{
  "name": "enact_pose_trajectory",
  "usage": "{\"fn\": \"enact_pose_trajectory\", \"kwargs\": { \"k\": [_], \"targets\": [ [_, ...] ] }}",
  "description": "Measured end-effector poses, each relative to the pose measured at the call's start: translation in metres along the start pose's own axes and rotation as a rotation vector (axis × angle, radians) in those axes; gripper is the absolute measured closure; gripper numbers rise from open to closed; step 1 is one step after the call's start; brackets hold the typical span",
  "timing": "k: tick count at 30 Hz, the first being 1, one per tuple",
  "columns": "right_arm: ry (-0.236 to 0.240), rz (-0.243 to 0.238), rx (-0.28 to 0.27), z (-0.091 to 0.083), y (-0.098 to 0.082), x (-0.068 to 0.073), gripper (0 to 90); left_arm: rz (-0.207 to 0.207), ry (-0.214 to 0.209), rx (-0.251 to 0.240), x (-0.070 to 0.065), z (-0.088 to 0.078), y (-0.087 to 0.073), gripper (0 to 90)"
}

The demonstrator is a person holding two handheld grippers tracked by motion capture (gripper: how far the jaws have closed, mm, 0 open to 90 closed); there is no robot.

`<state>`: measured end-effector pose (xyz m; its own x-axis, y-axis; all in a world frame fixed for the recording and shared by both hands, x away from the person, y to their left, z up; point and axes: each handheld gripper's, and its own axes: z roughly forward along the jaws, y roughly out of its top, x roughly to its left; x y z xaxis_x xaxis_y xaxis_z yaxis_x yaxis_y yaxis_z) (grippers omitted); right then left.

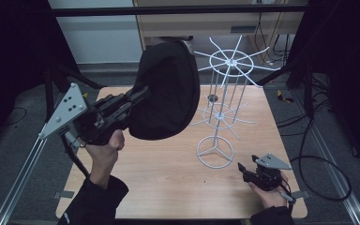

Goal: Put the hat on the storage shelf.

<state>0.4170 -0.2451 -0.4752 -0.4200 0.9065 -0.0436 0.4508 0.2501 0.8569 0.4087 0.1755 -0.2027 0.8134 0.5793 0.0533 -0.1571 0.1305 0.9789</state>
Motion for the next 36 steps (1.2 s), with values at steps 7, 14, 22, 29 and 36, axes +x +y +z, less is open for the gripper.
{"fn": "enact_pose_trajectory", "kwargs": {
  "k": [7,14,22,29,36],
  "targets": [
    [0.003,-0.001,0.001,0.000,0.000,0.000,37.0,-0.029,-0.028,0.041,0.006,0.025,-0.009,81.9],
    [0.006,0.000,0.004,0.001,0.000,0.001,36.9,-0.060,-0.065,0.084,0.010,0.035,-0.021,81.6],
    [0.010,0.000,0.010,0.001,0.000,0.002,36.7,-0.097,-0.075,0.129,0.017,0.036,-0.039,80.0],
    [0.008,-0.012,0.015,0.002,-0.001,0.002,36.3,-0.089,-0.045,0.192,0.021,0.033,-0.054,77.6],
    [0.008,-0.017,0.015,0.003,-0.001,0.002,36.0,-0.087,-0.033,0.248,0.021,0.037,-0.068,77.5]
  ]
}}
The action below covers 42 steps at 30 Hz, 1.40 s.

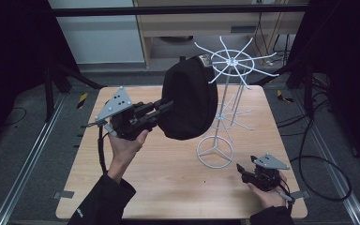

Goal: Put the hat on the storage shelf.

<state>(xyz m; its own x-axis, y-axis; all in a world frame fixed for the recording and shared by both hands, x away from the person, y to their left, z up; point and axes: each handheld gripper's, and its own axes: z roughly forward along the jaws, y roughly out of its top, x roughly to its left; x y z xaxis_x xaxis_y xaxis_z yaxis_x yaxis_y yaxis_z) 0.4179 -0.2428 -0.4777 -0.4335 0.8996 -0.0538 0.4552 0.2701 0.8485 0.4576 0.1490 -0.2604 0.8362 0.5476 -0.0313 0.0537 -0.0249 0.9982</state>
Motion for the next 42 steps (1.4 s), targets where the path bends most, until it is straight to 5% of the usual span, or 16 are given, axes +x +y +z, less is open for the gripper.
{"fn": "enact_pose_trajectory", "kwargs": {
  "k": [17,23,42],
  "targets": [
    [-0.001,0.003,0.005,0.000,0.000,0.001,35.5,-0.020,0.037,0.073,0.007,0.015,-0.019,72.7],
    [-0.002,0.003,0.006,0.000,0.000,0.001,35.3,-0.028,0.063,0.071,0.008,0.016,-0.020,62.4],
    [-0.003,0.007,0.003,0.000,-0.001,0.001,34.1,0.036,0.137,0.077,0.006,-0.009,-0.034,40.8]
  ]
}}
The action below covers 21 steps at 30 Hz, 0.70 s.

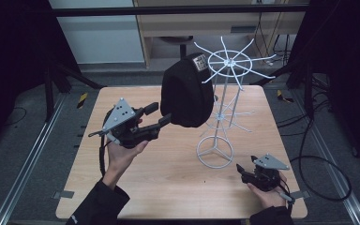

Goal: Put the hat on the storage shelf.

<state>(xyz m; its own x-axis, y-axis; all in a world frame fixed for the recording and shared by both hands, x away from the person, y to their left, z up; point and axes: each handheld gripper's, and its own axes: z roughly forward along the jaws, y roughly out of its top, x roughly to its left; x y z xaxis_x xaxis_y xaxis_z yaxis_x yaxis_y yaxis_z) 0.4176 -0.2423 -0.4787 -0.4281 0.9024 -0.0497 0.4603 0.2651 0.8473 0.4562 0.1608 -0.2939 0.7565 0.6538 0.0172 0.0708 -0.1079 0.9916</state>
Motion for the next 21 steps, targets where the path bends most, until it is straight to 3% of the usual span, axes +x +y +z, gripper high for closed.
{"fn": "enact_pose_trajectory", "kwargs": {
  "k": [11,14,15,21],
  "targets": [
    [-0.009,0.007,-0.011,0.000,0.000,-0.001,29.7,-0.024,0.055,0.036,0.010,-0.035,-0.027,34.4],
    [-0.013,0.014,-0.016,0.000,-0.001,-0.001,27.7,-0.031,0.099,0.069,0.016,-0.047,-0.045,33.0],
    [-0.013,0.016,-0.016,0.000,-0.001,-0.001,27.0,-0.031,0.099,0.069,0.016,-0.047,-0.045,32.6],
    [-0.019,0.024,-0.021,0.000,-0.001,-0.002,23.9,-0.062,0.156,0.144,0.026,-0.063,-0.083,30.3]
  ]
}}
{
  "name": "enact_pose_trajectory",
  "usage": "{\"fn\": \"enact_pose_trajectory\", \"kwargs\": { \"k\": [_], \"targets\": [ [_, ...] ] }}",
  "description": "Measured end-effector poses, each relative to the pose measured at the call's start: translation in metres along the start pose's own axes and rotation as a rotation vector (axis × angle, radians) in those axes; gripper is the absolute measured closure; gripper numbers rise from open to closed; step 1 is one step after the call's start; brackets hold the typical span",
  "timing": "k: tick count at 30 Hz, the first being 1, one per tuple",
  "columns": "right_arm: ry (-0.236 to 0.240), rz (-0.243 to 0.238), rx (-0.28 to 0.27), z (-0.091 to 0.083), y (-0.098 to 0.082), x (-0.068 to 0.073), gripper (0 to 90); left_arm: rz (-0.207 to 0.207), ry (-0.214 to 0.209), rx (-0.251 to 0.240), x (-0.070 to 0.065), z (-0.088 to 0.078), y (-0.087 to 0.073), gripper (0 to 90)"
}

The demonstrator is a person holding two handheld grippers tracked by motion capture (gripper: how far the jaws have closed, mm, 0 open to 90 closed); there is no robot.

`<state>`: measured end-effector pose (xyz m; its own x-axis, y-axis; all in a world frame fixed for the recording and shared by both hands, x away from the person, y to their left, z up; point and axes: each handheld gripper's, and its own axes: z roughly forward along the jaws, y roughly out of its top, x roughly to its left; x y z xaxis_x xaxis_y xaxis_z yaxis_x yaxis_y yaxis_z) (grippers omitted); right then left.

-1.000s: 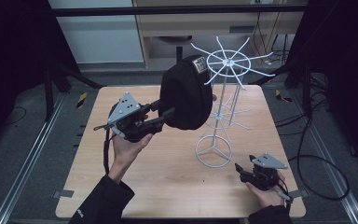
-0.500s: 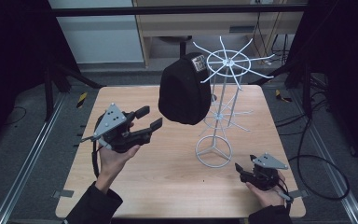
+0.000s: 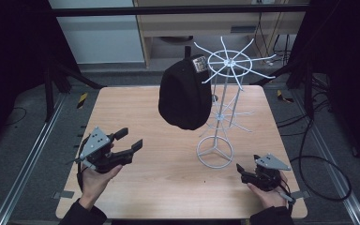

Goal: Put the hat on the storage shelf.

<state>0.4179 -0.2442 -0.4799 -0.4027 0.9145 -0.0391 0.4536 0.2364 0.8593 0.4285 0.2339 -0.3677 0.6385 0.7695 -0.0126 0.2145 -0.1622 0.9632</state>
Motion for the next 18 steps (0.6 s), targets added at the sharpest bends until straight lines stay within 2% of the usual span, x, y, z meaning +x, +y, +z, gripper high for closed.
{"fn": "enact_pose_trajectory", "kwargs": {
  "k": [1,2,3,4,6,7,8,10,12,13,14,15,16,18],
  "targets": [
    [-0.010,-0.010,-0.001,0.001,0.000,-0.001,22.8,-0.019,0.017,0.025,0.005,-0.001,-0.012,29.5],
    [-0.010,-0.010,-0.001,0.001,0.000,-0.001,22.8,-0.019,0.017,0.025,0.005,-0.001,-0.012,29.2],
    [-0.013,-0.007,-0.001,0.001,-0.001,-0.001,21.7,-0.039,0.042,0.066,0.011,-0.001,-0.029,29.1],
    [-0.013,-0.007,-0.001,0.001,-0.001,-0.001,21.7,-0.039,0.042,0.066,0.011,-0.001,-0.029,28.9],
    [-0.018,-0.001,-0.001,0.001,-0.001,-0.001,21.0,-0.056,0.069,0.102,0.017,0.000,-0.043,28.2],
    [-0.021,0.007,0.000,0.001,-0.001,-0.002,20.5,-0.075,0.088,0.126,0.022,0.000,-0.055,26.8],
    [-0.021,0.007,0.000,0.001,-0.001,-0.002,20.5,-0.075,0.088,0.126,0.022,0.000,-0.055,26.7],
    [-0.024,0.008,-0.001,0.001,-0.002,-0.002,19.9,-0.096,0.109,0.175,0.030,0.002,-0.068,25.6],
    [-0.030,0.002,-0.003,0.002,-0.003,-0.004,19.3,-0.105,0.128,0.196,0.034,0.001,-0.077,24.0],
    [-0.027,0.014,0.000,0.002,-0.003,-0.004,18.8,-0.112,0.147,0.231,0.038,0.000,-0.087,23.4],
    [-0.027,0.014,0.000,0.002,-0.003,-0.004,18.8,-0.112,0.147,0.231,0.038,0.000,-0.087,23.0],
    [-0.028,0.013,0.002,0.002,-0.003,-0.004,18.4,-0.115,0.159,0.265,0.042,-0.002,-0.096,23.0],
    [-0.028,0.013,0.002,0.002,-0.003,-0.004,18.4,-0.115,0.159,0.265,0.042,-0.002,-0.096,22.9],
    [-0.027,0.011,0.005,0.003,-0.004,-0.004,18.0,-0.125,0.173,0.304,0.045,-0.003,-0.105,22.5]
  ]
}}
